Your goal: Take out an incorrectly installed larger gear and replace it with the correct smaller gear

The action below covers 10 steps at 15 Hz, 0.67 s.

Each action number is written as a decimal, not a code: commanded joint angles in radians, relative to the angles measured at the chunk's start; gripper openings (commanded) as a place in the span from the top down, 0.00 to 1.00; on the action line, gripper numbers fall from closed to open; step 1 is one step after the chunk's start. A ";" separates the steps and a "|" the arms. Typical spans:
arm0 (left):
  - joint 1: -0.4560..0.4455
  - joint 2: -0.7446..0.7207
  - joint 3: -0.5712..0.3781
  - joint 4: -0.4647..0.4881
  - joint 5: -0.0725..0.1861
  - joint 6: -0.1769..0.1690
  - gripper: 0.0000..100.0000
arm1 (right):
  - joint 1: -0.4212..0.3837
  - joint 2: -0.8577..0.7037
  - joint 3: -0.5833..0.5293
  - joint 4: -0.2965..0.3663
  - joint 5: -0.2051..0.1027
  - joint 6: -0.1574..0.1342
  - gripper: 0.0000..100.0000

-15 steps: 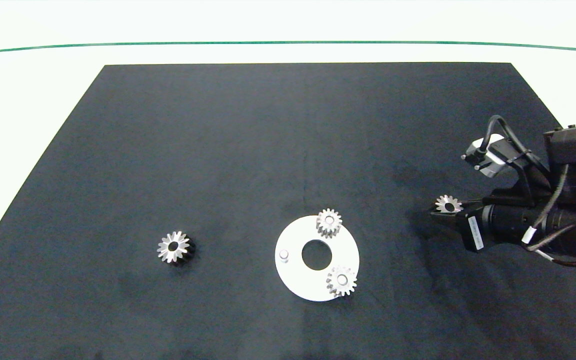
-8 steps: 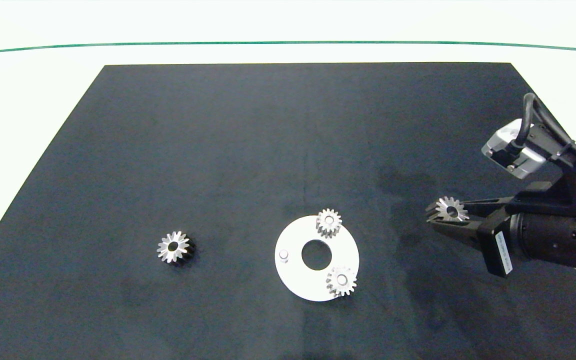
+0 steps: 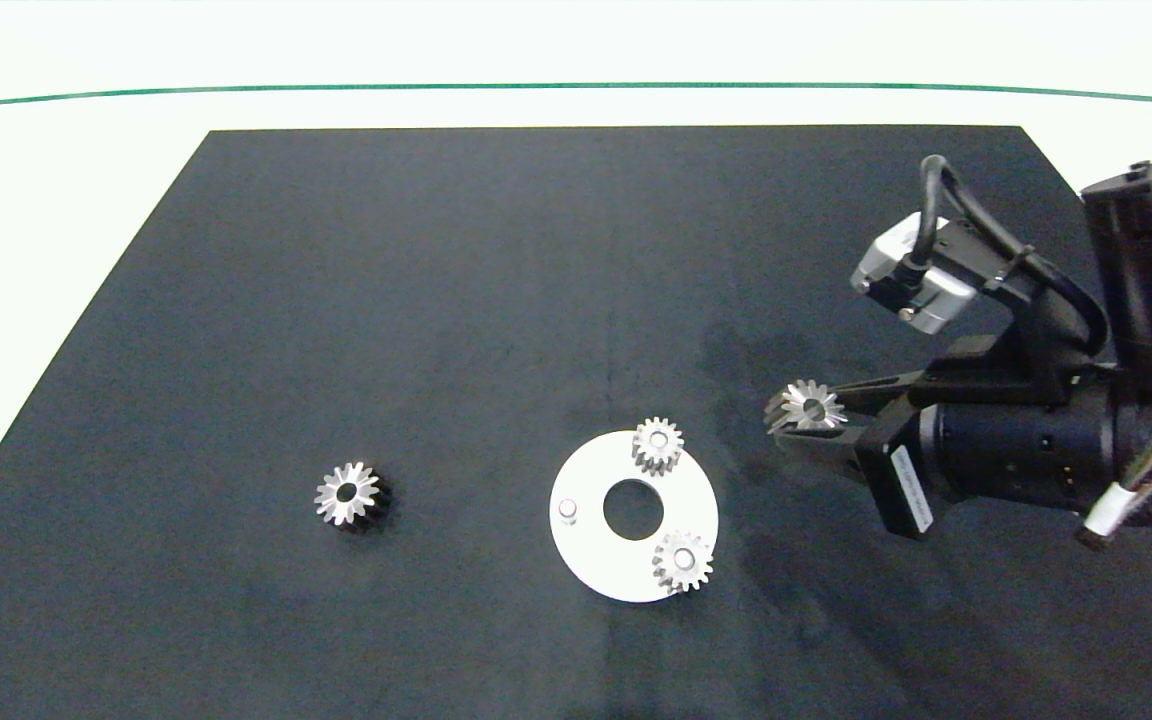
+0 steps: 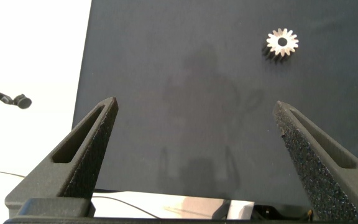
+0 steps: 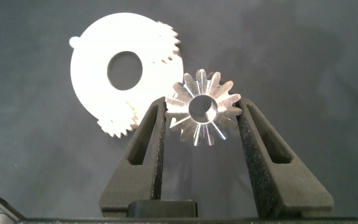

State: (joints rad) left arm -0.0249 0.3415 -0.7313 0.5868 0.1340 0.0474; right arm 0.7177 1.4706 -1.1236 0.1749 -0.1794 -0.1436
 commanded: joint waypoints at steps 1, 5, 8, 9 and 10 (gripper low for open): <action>-0.003 -0.056 0.001 0.002 0.001 0.002 0.00 | 0.069 0.157 -0.114 0.006 -0.006 -0.002 0.81; -0.004 -0.084 -0.017 -0.001 0.001 0.003 0.00 | 0.126 0.283 -0.288 0.117 -0.006 -0.016 0.81; -0.003 -0.095 -0.017 0.001 0.001 0.003 0.00 | 0.167 0.353 -0.338 0.120 -0.008 -0.021 0.81; -0.004 -0.099 -0.016 0.002 0.001 0.003 0.00 | 0.181 0.373 -0.343 0.120 -0.014 -0.028 0.81; -0.004 -0.102 -0.016 0.002 0.001 0.003 0.00 | 0.195 0.389 -0.347 0.120 -0.028 -0.048 0.81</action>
State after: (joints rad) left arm -0.0283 0.2449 -0.7479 0.5857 0.1340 0.0504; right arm 0.8957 1.8121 -1.4609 0.2930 -0.2043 -0.1870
